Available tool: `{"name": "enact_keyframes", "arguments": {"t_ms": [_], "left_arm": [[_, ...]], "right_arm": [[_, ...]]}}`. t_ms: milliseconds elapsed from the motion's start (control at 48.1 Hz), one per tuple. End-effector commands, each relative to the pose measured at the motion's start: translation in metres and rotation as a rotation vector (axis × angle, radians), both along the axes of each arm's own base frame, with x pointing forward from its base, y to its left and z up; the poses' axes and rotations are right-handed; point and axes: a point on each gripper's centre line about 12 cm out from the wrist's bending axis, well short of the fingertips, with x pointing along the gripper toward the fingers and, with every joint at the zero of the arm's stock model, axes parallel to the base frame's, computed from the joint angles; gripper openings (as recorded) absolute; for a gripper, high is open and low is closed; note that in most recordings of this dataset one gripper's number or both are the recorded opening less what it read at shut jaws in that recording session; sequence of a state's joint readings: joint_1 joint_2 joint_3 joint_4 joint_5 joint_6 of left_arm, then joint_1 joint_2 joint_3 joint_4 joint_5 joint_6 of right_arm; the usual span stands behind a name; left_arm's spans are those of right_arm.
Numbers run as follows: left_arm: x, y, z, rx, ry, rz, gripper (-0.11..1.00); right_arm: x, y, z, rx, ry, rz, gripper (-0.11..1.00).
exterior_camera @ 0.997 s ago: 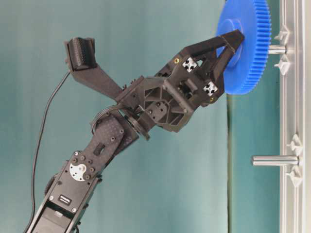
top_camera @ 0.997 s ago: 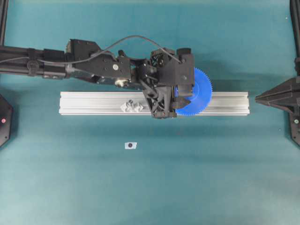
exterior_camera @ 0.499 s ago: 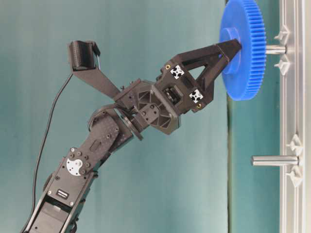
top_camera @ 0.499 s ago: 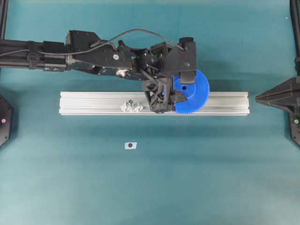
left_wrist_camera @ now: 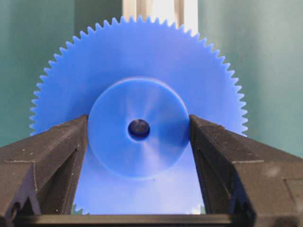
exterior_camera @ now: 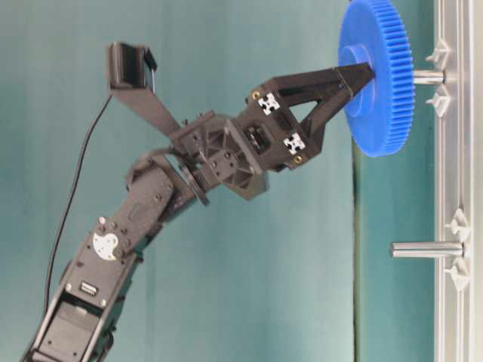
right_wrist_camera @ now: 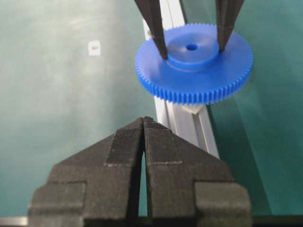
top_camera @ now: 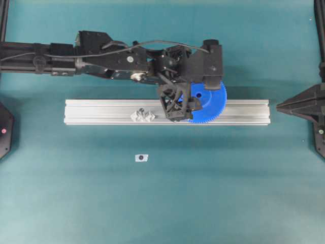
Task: Find the location of the shaft and insert the large gear.
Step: 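Align the gear's center hole above the shaft tip with the left gripper, then lower the blue gear down onto the shaft with the left gripper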
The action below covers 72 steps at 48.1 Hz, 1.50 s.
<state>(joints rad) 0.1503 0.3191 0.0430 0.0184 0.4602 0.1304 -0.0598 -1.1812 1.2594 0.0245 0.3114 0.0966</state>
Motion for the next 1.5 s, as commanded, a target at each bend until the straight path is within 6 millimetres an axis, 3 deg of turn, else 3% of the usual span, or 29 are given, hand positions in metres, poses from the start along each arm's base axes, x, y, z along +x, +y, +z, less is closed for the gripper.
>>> {"name": "enact_keyframes", "arguments": {"t_ms": [0,665,1184,1475], "left_arm": [[0.004,0.002,0.019,0.008,-0.044,0.003,0.71],[0.015,0.003,0.033,0.020,-0.084,-0.004,0.80],[0.016,-0.011,0.014,0.005,-0.024,-0.026,0.80],[0.016,-0.008,0.016,0.009,-0.030,-0.023,0.80]], "right_arm": [[0.002,-0.001,0.004,0.006,-0.013,-0.007,0.05],[0.002,-0.001,0.004,0.005,-0.014,-0.006,0.05],[0.002,-0.001,0.003,0.005,-0.013,-0.006,0.05],[0.002,-0.001,0.003,0.005,-0.013,-0.008,0.05]]}}
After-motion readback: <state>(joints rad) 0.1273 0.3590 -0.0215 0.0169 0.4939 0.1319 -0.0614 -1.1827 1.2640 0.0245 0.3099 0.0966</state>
